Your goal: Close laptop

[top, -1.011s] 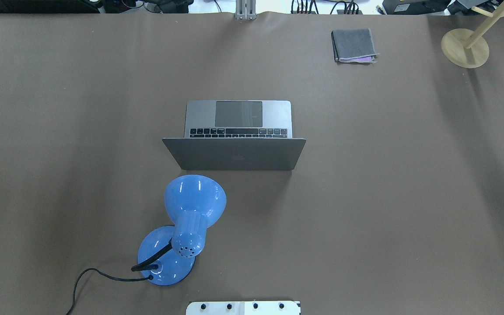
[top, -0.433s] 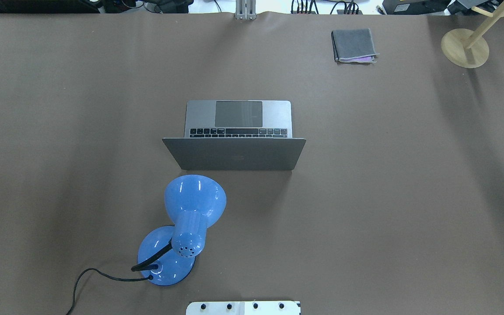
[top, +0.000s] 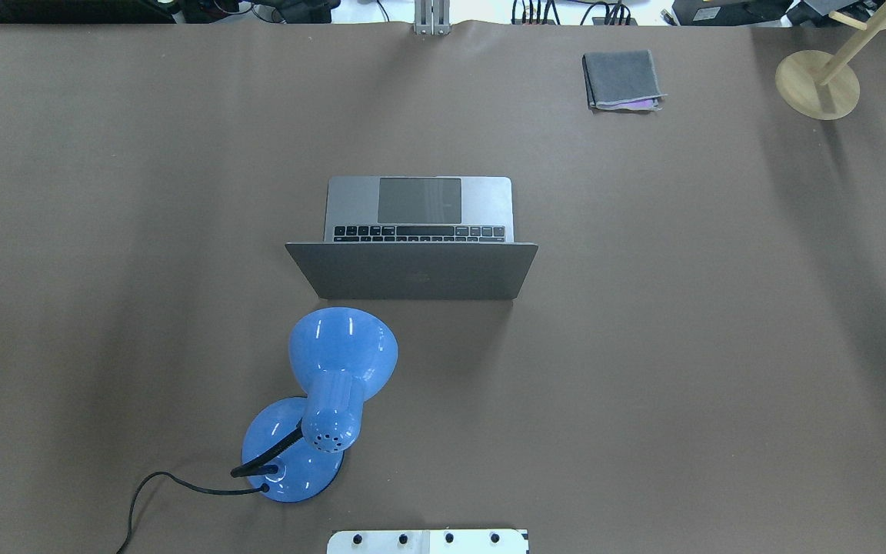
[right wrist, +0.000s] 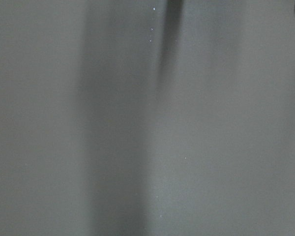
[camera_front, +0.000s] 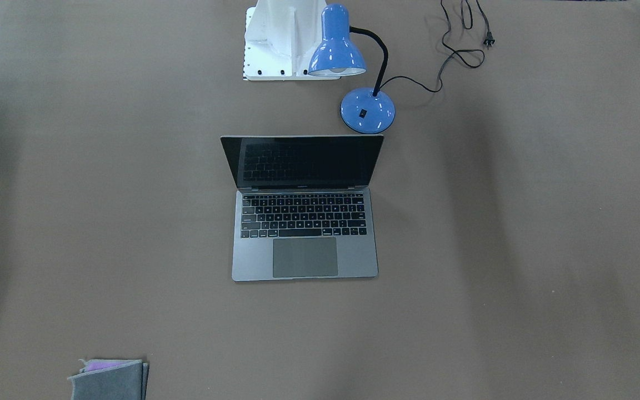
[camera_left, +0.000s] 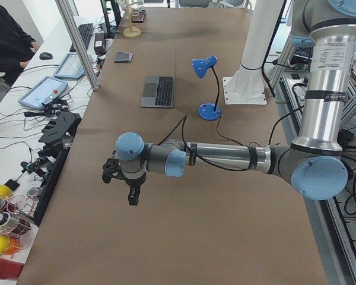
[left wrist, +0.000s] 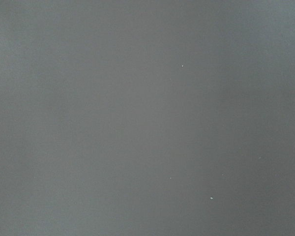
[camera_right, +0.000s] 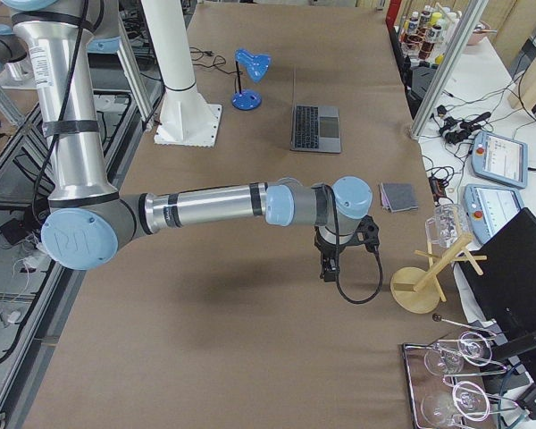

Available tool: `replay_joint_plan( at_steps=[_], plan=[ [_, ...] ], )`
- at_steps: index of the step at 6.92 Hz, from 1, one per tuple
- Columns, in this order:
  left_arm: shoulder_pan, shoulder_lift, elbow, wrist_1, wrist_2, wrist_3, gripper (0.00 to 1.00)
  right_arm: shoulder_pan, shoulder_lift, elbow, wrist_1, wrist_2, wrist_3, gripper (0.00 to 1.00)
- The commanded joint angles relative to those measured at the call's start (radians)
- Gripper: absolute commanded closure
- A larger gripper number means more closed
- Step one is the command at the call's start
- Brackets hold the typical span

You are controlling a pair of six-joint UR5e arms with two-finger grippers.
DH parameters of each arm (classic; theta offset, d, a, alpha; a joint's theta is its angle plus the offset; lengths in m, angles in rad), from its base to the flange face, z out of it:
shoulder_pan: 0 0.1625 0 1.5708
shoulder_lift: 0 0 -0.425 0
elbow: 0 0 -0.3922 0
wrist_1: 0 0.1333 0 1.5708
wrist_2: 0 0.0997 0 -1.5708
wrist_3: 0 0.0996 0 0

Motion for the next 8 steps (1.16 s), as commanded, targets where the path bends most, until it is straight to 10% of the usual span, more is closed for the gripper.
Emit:
replay_joint_plan(
  at_steps=[1,8],
  plan=[
    [0.000,0.003,-0.001,0.000,0.000,0.000,0.01,0.000,-0.005,0.004,0.000,0.000,0.000,0.00],
    [0.091,-0.126,-0.074,0.005,-0.005,-0.225,0.01,-0.089,0.142,0.030,0.009,0.014,0.151,0.00]
  ],
)
